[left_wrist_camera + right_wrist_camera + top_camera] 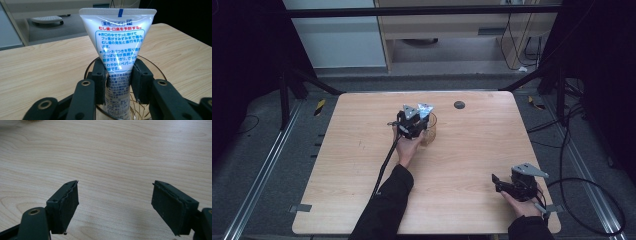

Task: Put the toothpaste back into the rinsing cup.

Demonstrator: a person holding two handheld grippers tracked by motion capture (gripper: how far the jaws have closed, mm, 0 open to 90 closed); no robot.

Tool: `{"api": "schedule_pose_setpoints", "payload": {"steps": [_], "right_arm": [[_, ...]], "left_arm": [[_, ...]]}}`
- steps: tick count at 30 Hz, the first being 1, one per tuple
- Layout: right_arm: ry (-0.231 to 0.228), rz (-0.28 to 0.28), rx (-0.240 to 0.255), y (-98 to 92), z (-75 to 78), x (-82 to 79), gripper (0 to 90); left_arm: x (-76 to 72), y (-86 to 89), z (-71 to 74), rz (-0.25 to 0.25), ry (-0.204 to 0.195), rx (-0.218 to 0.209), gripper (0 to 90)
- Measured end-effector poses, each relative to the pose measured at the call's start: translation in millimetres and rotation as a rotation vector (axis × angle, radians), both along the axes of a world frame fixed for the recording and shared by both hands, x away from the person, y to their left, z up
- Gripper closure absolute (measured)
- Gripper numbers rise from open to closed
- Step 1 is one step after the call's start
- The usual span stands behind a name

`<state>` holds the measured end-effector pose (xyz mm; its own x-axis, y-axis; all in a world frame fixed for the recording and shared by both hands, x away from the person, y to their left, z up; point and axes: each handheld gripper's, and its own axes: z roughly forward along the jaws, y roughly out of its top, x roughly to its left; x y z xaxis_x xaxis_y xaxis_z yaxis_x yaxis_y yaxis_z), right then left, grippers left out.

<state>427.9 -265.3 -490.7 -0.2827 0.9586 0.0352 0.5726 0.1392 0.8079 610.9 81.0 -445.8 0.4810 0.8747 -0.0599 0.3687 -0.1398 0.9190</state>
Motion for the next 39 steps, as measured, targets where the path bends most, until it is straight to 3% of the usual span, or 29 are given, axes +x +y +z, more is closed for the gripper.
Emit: {"api": "schedule_pose_setpoints", "payload": {"steps": [8, 17, 22, 23, 24, 28, 39], "right_arm": [[-0.003, -0.002, -0.005, -0.4, 0.0, -0.2, 21.3], [-0.003, -0.005, -0.014, -0.4, -0.7, -1.1, 20.9], [-0.002, -0.008, -0.01, 0.1, -0.7, -2.5, 20.0], [-0.001, -0.009, -0.007, 0.0, -0.7, -2.6, 19.9], [-0.002, -0.009, -0.007, -0.3, -1.0, -2.6, 19.8], [-0.002, -0.009, -0.011, -0.4, -1.2, -3.0, 19.5], [-0.007, -0.017, -0.019, -0.8, -1.6, -5.9, 18.5]], "left_arm": [[-13.1, 12.2, 16.0, -0.026, -0.032, 0.015, 52.9], [-39.4, 36.2, 30.0, -0.098, -0.016, 0.031, 43.8], [-54.0, 57.9, 31.1, -0.112, -0.004, 0.072, 40.4], [-56.4, 62.0, 30.8, -0.112, -0.004, 0.083, 39.7], [-61.4, 69.9, 30.7, -0.103, 0.003, 0.12, 38.9], [-70.9, 83.7, 29.9, -0.104, 0.012, 0.112, 36.7], [-110.6, 139.8, 13.8, -0.04, 0.085, 0.149, 31.8]]}}
